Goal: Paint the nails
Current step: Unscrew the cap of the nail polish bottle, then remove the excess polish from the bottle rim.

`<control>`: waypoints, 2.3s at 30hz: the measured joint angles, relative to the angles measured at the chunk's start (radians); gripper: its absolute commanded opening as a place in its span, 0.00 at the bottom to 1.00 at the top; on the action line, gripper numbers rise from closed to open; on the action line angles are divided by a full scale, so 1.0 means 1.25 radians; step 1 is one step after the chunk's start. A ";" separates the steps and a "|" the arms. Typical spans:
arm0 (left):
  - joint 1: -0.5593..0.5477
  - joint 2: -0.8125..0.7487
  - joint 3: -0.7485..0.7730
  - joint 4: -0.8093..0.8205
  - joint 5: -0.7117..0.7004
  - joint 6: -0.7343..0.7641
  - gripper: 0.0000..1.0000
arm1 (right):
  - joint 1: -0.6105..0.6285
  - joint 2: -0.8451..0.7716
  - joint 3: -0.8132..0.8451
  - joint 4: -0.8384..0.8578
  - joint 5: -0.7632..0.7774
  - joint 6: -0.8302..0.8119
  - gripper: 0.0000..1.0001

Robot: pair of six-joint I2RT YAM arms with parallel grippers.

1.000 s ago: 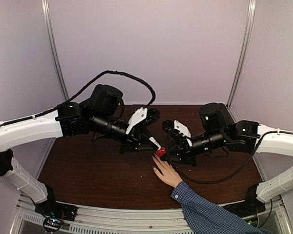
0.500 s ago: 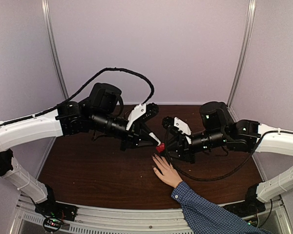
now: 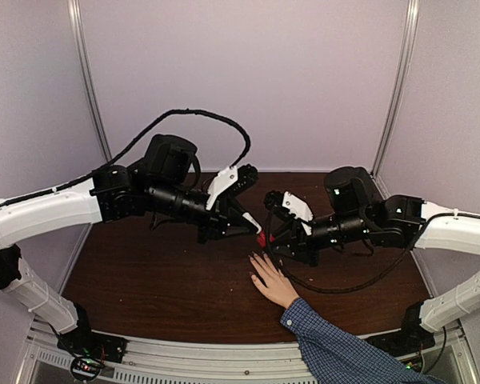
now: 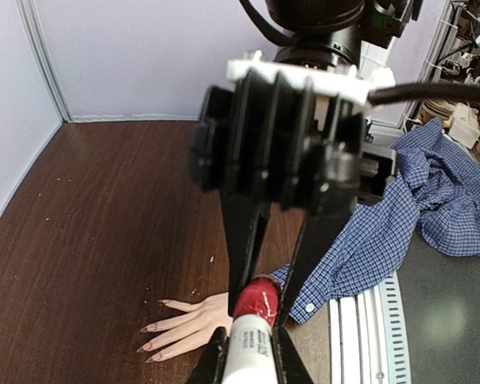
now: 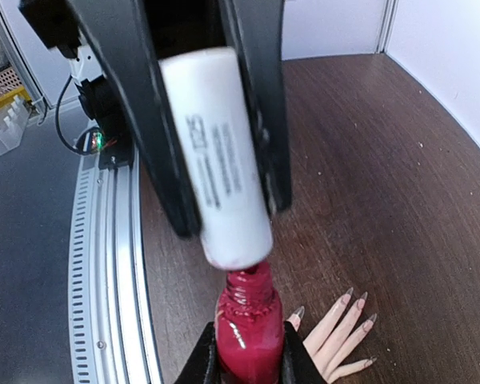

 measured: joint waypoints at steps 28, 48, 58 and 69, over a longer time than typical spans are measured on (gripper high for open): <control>0.005 -0.009 -0.002 0.018 -0.023 -0.031 0.00 | -0.002 -0.008 -0.009 -0.049 0.037 0.003 0.00; 0.014 -0.017 -0.024 0.041 -0.004 -0.043 0.00 | -0.002 -0.009 -0.012 -0.048 0.023 0.003 0.00; 0.017 -0.018 -0.026 0.043 0.001 -0.043 0.00 | -0.002 -0.009 -0.012 -0.048 0.019 0.003 0.00; 0.020 -0.018 -0.026 0.042 0.003 -0.043 0.00 | -0.002 -0.010 -0.014 -0.042 0.009 0.003 0.00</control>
